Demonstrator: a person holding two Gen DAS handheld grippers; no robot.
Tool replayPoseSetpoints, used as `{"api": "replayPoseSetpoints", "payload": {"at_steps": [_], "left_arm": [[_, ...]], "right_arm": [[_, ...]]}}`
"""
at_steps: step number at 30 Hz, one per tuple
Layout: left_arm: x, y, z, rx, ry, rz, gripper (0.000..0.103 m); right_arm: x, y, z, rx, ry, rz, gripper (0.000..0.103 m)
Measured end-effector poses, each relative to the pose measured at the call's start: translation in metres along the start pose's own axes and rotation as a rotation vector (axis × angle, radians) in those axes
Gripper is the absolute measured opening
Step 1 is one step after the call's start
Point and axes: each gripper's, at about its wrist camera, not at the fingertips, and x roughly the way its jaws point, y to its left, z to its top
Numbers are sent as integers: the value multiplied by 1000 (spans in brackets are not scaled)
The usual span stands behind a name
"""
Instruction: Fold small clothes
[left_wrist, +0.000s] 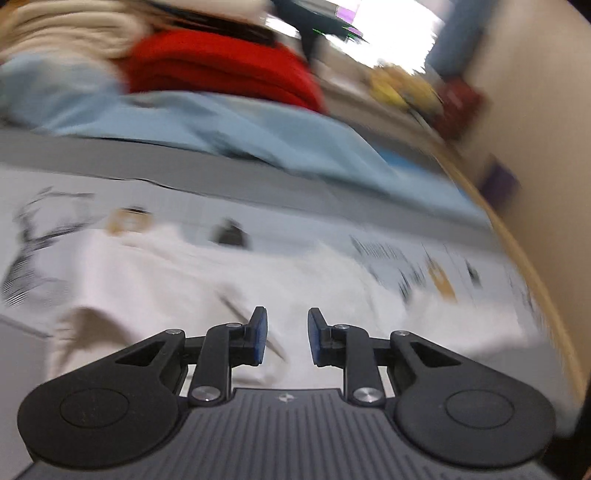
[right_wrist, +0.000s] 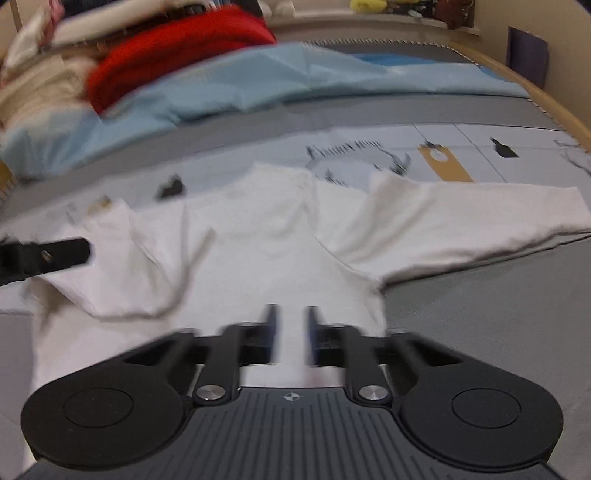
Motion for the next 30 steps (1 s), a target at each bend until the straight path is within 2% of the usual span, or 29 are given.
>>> {"api": "replayPoseSetpoints", "payload": {"at_steps": [2,3,5,6,9,13,17,19,21,24,29,30], "left_arm": [[-8,29,4,-84,-54,50,26],[-7,44,4,-117,-59,105,26],[2,66,9,-169,-13,246,26],[4,77,12,-200,-21,286,26],[10,94,23,-255,-67,347,26],[17,113,35,-347,-81,344,27],[5,134,37,-426,-71,350,28],[4,143,37,-464,-69,341,28],[1,149,36,-484,-71,342,30],[-1,157,38,-519,-72,334,30],[-9,171,44,-550,-102,352,30],[-10,174,45,-558,-106,356,30]], "right_arm": [[-7,7,4,1,-46,34,3],[-9,10,6,-1,-66,49,3],[-11,17,9,-2,-95,80,3],[-10,20,11,-2,-98,93,4],[3,29,15,-10,-76,132,4],[24,50,20,-54,-61,163,4],[45,74,23,-91,-61,194,6],[56,91,23,-147,-78,186,13],[68,107,21,-209,-89,179,27],[89,125,17,-293,-87,156,34],[129,138,9,-395,-14,49,34],[136,137,7,-395,3,38,28]]}}
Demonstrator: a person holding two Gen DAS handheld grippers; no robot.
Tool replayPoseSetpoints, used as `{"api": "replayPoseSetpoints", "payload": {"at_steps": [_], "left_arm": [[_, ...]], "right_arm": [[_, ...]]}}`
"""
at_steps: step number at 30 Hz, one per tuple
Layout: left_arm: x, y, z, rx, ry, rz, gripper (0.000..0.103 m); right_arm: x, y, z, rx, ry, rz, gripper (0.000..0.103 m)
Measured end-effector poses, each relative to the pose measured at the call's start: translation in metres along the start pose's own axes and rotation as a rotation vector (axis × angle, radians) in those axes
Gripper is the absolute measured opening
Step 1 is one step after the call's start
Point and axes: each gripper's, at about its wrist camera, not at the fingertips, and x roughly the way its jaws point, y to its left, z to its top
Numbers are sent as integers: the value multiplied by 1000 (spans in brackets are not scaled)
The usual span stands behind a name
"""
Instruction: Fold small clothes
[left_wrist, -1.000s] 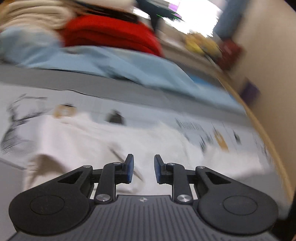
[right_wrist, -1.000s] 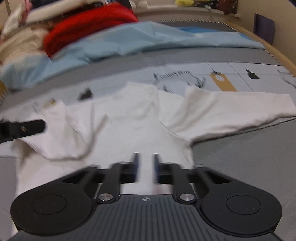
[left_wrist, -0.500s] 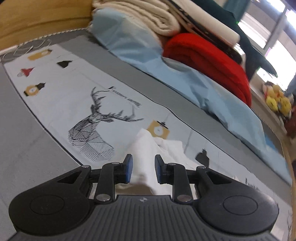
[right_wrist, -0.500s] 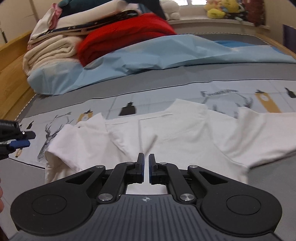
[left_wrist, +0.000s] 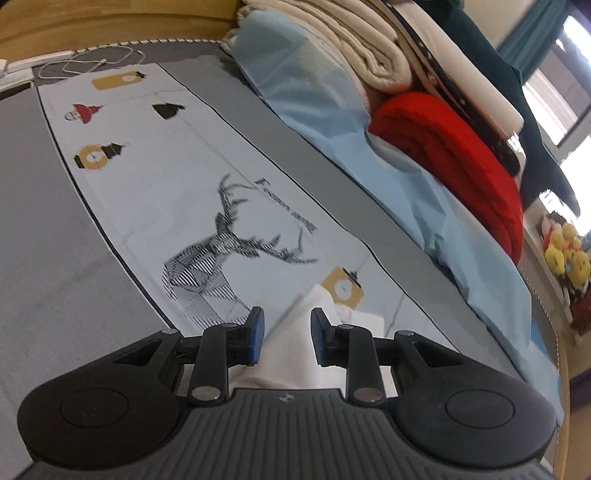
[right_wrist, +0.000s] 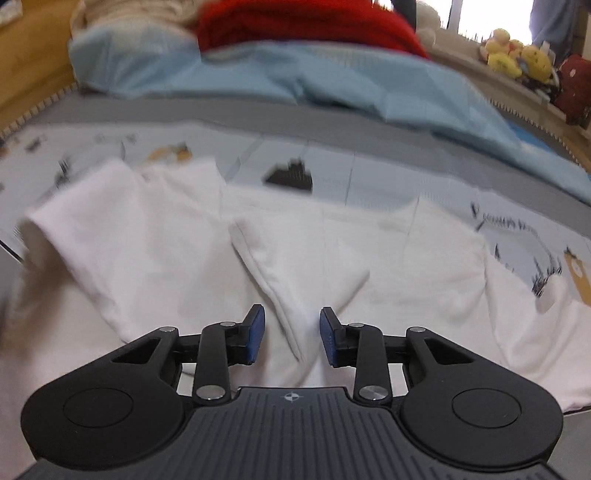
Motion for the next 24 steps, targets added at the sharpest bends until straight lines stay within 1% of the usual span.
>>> {"api": "replayPoseSetpoints", "payload": {"at_steps": [2,3,5,7,8,9,10,11,12,13,14,15,16,17,18,19,20,21,23,24], "left_arm": [[0,5,5,-21,-3,8,30],[1,6,6,-29,-1,8,30],[1,9,9,-49,4,0,30],[0,8,10,-54,6,-6,30],[0,8,9,-56,8,-10,30],[0,7,8,-57,13,-15,30],[2,5,7,-56,20,-20,30],[3,5,5,-55,28,-23,30],[5,4,4,-55,35,-25,30],[6,4,3,-58,42,-26,30],[8,4,1,-63,47,-27,30],[8,4,0,-67,50,-28,30],[9,4,-2,-67,50,-27,30],[9,2,-4,-60,50,-22,30],[10,2,-7,-55,53,-20,30],[12,0,-9,-50,61,-21,30],[13,-2,-11,-45,69,-23,30],[15,-3,-14,-36,76,-23,30],[19,-7,-17,-17,79,-15,30],[20,-8,-18,-13,77,-11,30]], "right_arm": [[6,-4,-2,14,10,-12,7],[4,-6,0,29,-6,-16,5],[-13,-13,6,89,-87,-24,5],[-44,-27,12,186,-201,-21,5],[-60,-36,13,250,-245,-20,5],[-74,-46,11,324,-266,-10,5],[-86,-58,6,412,-252,-2,6],[-91,-69,-1,485,-206,-16,7],[-91,-79,-10,538,-120,-43,11],[-89,-88,-19,571,-25,-49,11],[-89,-97,-30,607,25,-30,11],[-92,-107,-43,649,39,-9,11],[-96,-115,-54,667,40,-18,12],[-97,-121,-61,661,45,-51,16],[-95,-125,-64,660,53,-76,17],[-92,-131,-66,670,51,-76,17],[-86,-136,-65,665,38,-50,18],[-80,-135,-63,648,40,-34,22],[-68,-134,-57,591,46,4,24],[-64,-129,-51,552,34,19,28]]}}
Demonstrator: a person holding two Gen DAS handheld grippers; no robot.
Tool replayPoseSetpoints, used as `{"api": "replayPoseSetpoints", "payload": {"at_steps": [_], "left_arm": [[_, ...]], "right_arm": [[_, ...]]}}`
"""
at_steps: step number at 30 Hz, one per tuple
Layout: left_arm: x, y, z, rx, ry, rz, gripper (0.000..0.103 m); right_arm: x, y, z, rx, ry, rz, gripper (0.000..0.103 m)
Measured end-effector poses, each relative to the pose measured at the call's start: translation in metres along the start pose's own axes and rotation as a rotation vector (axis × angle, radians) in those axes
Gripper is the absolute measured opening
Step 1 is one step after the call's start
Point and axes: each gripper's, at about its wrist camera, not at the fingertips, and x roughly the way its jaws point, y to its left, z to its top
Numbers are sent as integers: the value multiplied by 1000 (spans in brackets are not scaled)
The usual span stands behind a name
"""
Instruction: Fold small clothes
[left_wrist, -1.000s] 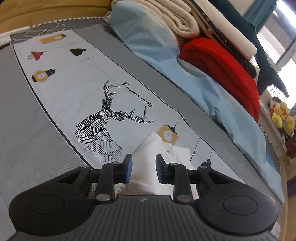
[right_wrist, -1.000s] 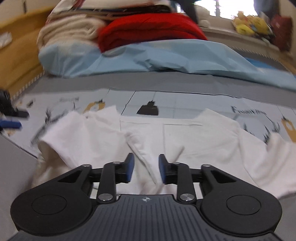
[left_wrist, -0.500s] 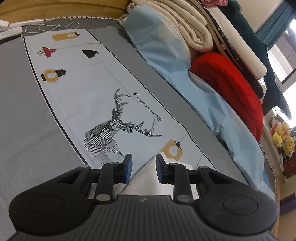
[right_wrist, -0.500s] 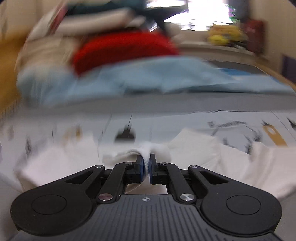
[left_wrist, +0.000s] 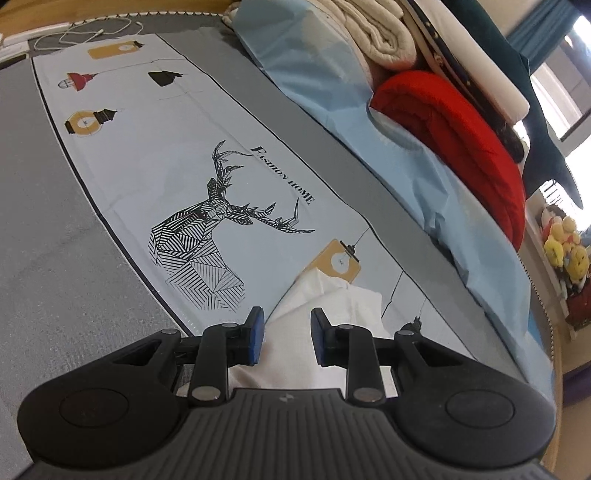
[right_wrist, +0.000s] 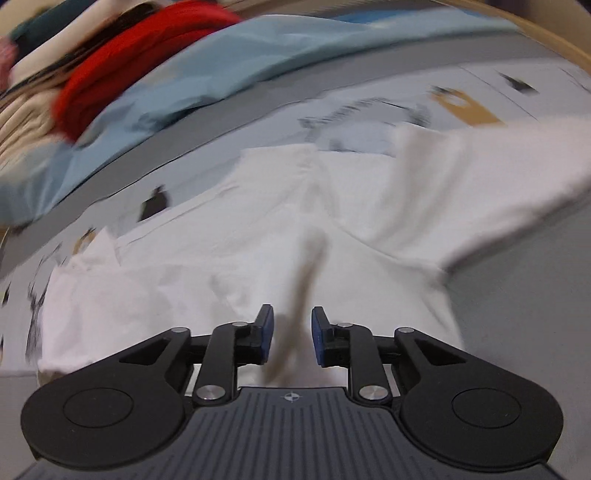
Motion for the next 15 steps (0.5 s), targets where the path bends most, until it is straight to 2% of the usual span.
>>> {"api": "replayPoseSetpoints", "payload": {"at_steps": [1,4,5,7,8,9,11,13,15], "left_arm": [[1,-1,0,2,-1,5,30],[7,-2,-2,1,2,17,30],[9,-2,-3,1,6,20,31],[12,-1,-3,1,8,29,33],[12,0,-3,-2,7,33,33],[13,0,-1,-4,5,36,33],[14,0,1,-7,4,39,33],[16,0,2,-6,6,38,33],[17,-1,2,-3,11,31,33]], "right_arm": [[4,8,1,-53,-14,7,29],[21,37,-3,-234,-16,16,52],[29,46,-7,-299,9,12,55],[45,62,-15,-434,44,-35,55],[47,67,-18,-481,38,-65,52],[48,71,-19,-510,22,-85,36],[44,69,-9,-459,-3,-96,7],[31,61,9,-335,-58,-87,7],[2,51,22,-216,-195,-12,6]]}}
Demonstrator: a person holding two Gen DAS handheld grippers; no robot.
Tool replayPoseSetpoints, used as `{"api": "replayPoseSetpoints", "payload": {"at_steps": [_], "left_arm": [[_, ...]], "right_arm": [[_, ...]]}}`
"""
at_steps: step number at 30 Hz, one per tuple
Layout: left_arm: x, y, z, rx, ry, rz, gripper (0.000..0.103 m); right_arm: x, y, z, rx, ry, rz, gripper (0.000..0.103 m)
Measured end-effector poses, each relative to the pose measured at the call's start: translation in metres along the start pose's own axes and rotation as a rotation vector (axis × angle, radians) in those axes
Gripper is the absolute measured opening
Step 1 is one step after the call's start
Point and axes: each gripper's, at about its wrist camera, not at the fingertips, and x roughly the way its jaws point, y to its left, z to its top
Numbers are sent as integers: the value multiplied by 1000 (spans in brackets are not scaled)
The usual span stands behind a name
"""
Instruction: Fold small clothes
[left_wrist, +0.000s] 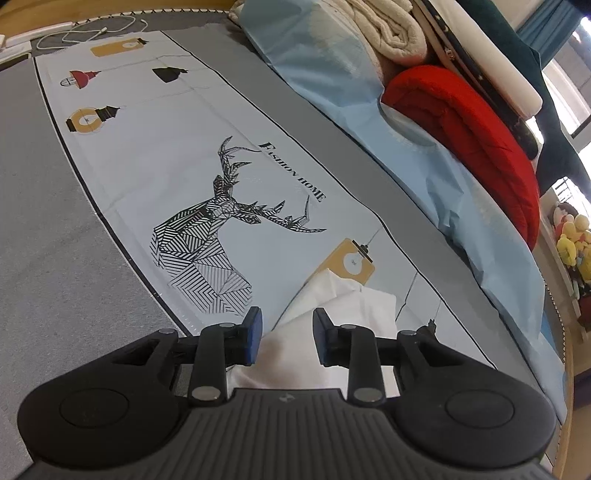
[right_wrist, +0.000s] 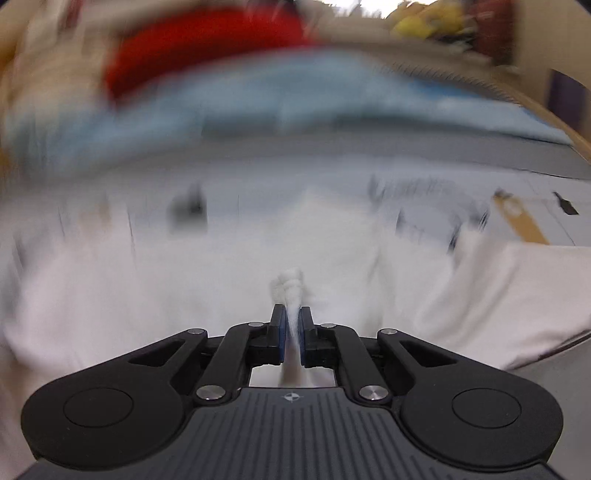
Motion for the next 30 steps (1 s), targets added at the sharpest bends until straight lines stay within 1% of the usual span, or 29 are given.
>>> {"api": "replayPoseSetpoints", "payload": {"at_steps": [1,2,3,4,5,6,8,9,10,11,13,16,18,19,20,21,22,23,24,26,27,30], "left_arm": [[0,0,0,4,2,-3,33],[0,-1,0,8,4,-5,33],[0,0,1,9,4,-6,33],[0,1,1,7,5,-5,33],[0,2,2,3,5,-3,33],[0,3,2,1,6,0,33],[1,5,2,-3,10,2,33],[1,5,1,-3,14,1,33],[1,4,1,-1,18,-2,33],[2,4,0,3,24,-5,33],[3,4,-1,6,34,-10,35],[5,5,-1,8,40,-4,35],[6,6,-1,9,43,0,35],[7,6,-1,11,46,-1,35],[8,5,-2,16,51,-2,35],[9,4,-2,21,56,-4,35],[10,3,-3,27,62,-6,35],[11,3,-4,30,69,-9,35],[13,2,-5,31,75,-11,35],[16,1,-7,35,84,-14,35],[17,1,-8,41,88,-15,35],[22,-1,-11,55,96,-13,35]], "right_arm": [[-20,-6,8,46,-108,29,6],[-35,-11,12,75,-191,58,6],[-47,-16,14,103,-260,82,6],[-53,-23,13,134,-290,70,6],[-51,-31,11,172,-263,22,6],[-43,-40,7,218,-194,-33,6],[-16,-65,-8,333,16,-133,6],[-7,-78,-18,391,91,-175,6],[-1,-89,-25,448,137,-197,6],[2,-95,-29,490,161,-193,6],[2,-98,-27,505,151,-177,6],[-14,-97,-18,490,55,-149,4],[-26,-99,-11,488,-32,-186,4],[-30,-101,-7,488,-55,-211,4],[-29,-105,-6,499,-52,-233,4],[-22,-111,-8,514,-17,-236,4],[-11,-117,-11,534,60,-227,5],[-2,-117,-16,554,108,-240,6],[-1,-119,-18,570,120,-266,6],[-6,-120,-18,572,100,-300,6],[-11,-119,-14,561,75,-316,6],[-26,-115,-6,528,-44,-360,6]]}}
